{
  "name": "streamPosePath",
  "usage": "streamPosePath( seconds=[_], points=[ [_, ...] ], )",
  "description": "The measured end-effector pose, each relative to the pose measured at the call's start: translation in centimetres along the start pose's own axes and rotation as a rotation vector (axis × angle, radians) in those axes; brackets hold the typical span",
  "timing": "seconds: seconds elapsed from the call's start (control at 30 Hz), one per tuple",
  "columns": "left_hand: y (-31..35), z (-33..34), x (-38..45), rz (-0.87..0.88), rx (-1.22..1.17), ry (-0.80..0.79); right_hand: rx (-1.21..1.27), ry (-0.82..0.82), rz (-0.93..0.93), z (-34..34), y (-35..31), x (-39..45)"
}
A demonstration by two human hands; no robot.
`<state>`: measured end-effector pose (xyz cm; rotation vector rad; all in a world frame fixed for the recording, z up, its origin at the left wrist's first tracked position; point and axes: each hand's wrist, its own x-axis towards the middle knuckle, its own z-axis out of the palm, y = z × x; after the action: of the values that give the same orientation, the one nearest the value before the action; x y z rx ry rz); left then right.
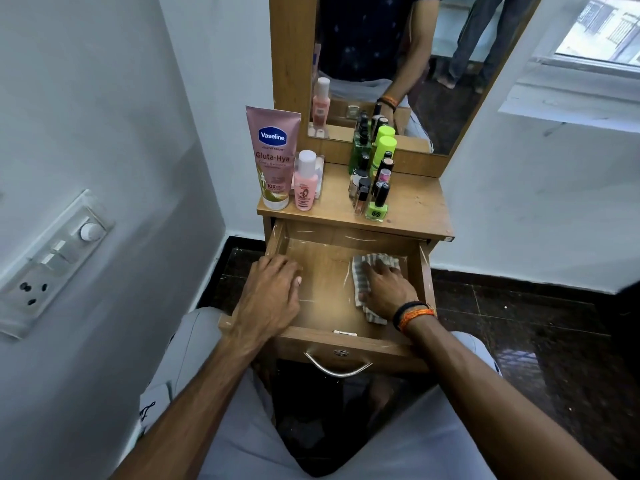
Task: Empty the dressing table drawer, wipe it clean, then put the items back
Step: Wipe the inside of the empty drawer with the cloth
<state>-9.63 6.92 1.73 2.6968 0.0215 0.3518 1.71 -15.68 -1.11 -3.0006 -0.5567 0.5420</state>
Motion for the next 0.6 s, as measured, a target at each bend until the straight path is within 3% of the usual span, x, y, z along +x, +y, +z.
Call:
streamPosePath(
  seconds=[0.17,0.3,0.37,0.47,0.6],
  points=[
    [0.0,0.0,-0.1,0.004,0.002,-0.001,-0.13,0.03,-0.118,-0.5,-1.6,1.6],
    [0.0,0.0,-0.1,-0.005,0.001,0.001,-0.113,0.204,-0.473,-0.1,-4.7,0.6],
    [0.0,0.0,-0.1,-0.013,0.001,-0.012,-0.04,0.109,-0.593,0.0,-5.6,0.0],
    [-0.1,0.1,-0.2,-0.023,-0.015,-0.012,-0.129,-0.085,-0.675,0.2,-3.9,-0.5],
    [0.0,0.1,-0.2,-0.014,-0.017,0.01,-0.203,-0.076,-0.544,-0.5,0.8,-1.1]
  ],
)
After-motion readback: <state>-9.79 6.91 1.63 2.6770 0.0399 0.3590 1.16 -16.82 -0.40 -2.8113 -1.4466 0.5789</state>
